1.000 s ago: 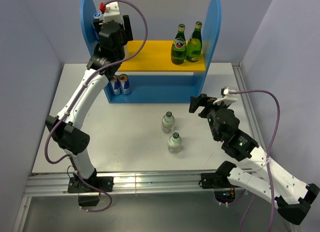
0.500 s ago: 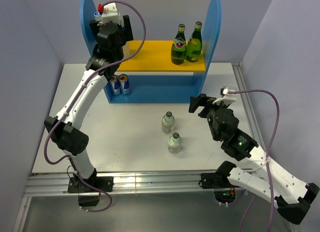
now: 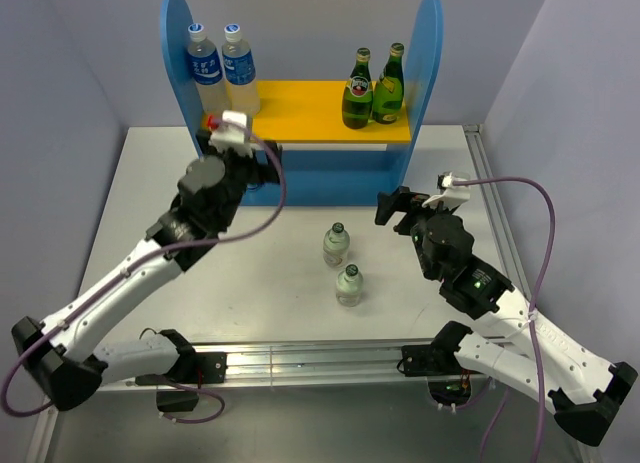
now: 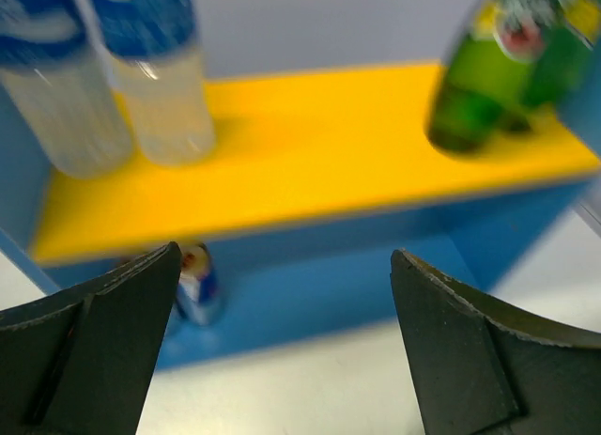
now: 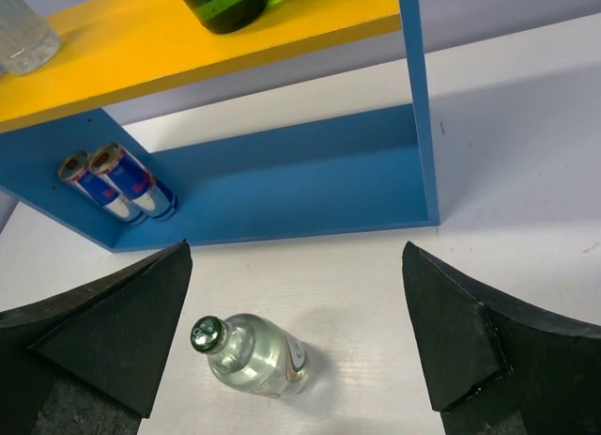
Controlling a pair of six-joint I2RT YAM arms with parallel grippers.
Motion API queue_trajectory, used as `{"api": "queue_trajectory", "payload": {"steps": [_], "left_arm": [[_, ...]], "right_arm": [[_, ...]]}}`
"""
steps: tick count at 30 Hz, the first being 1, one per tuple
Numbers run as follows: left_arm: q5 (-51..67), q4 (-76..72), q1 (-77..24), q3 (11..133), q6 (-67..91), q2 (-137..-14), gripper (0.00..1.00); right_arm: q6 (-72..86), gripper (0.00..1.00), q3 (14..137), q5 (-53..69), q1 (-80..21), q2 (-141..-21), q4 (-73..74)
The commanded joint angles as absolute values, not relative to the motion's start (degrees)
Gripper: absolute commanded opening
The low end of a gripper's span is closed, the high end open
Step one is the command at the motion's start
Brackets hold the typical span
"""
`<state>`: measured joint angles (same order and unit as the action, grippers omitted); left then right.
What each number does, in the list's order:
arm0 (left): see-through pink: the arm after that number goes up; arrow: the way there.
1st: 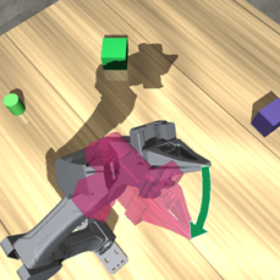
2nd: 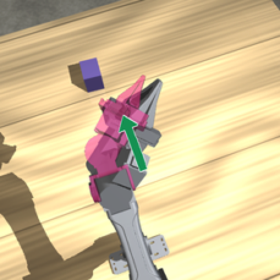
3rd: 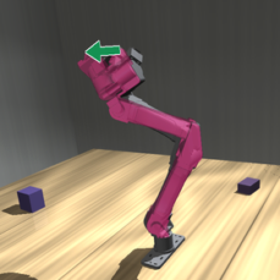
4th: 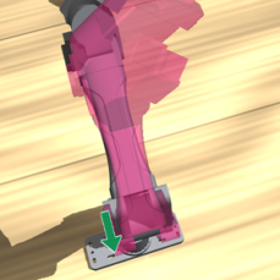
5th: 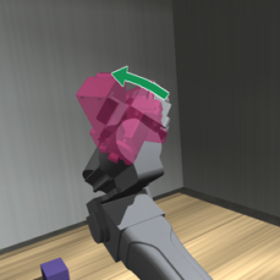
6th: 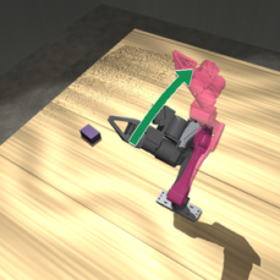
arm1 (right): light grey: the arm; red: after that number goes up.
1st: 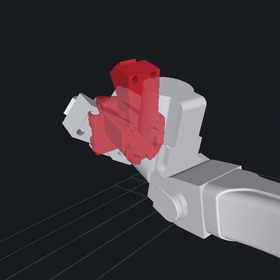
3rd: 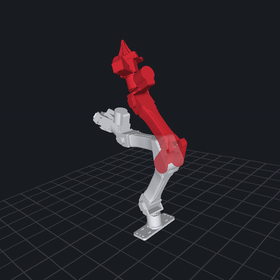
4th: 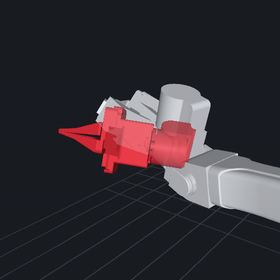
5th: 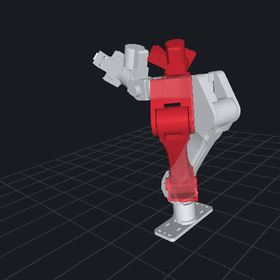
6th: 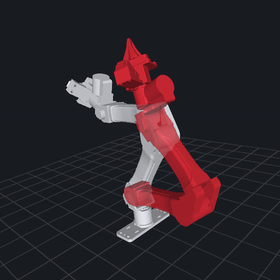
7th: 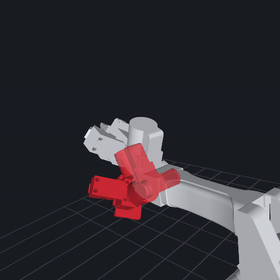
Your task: Place and organize the beverage onto the shelf
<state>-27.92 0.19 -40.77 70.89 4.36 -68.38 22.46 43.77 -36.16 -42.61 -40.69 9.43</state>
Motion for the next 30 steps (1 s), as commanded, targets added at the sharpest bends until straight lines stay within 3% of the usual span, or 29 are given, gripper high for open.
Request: {"api": "queue_trajectory", "payload": {"steps": [1, 8, 12, 23, 30], "left_arm": [[-20.05, -5.87, -44.02, 58.48, 6.32, -64.79, 0.99], [-9.15, -22.64, -48.96, 34.31, 11.33, -62.66, 0.99], [-4.85, -30.73, -48.96, 29.72, 13.53, -67.92, 0.99], [3.86, -43.42, -50.45, 33.65, 14.85, -84.27, 0.99], [2.82, -47.98, -52.03, 37.17, 14.33, -92.36, 0.99]], "right_arm": [[23.73, 1.0, 43.33, -35.42, -42.8, -40.96, 7.64], [24.96, 1.0, 43.77, -34.63, -42.8, -40.69, 9.23], [25.31, 1.0, 43.86, -34.45, -42.89, -40.08, 11.16], [25.32, 1.0, 44.91, -36.03, -42.8, -39.11, 14.33], [25.05, 1.0, 45.26, -36.56, -42.8, -39.2, 14.68]]}}
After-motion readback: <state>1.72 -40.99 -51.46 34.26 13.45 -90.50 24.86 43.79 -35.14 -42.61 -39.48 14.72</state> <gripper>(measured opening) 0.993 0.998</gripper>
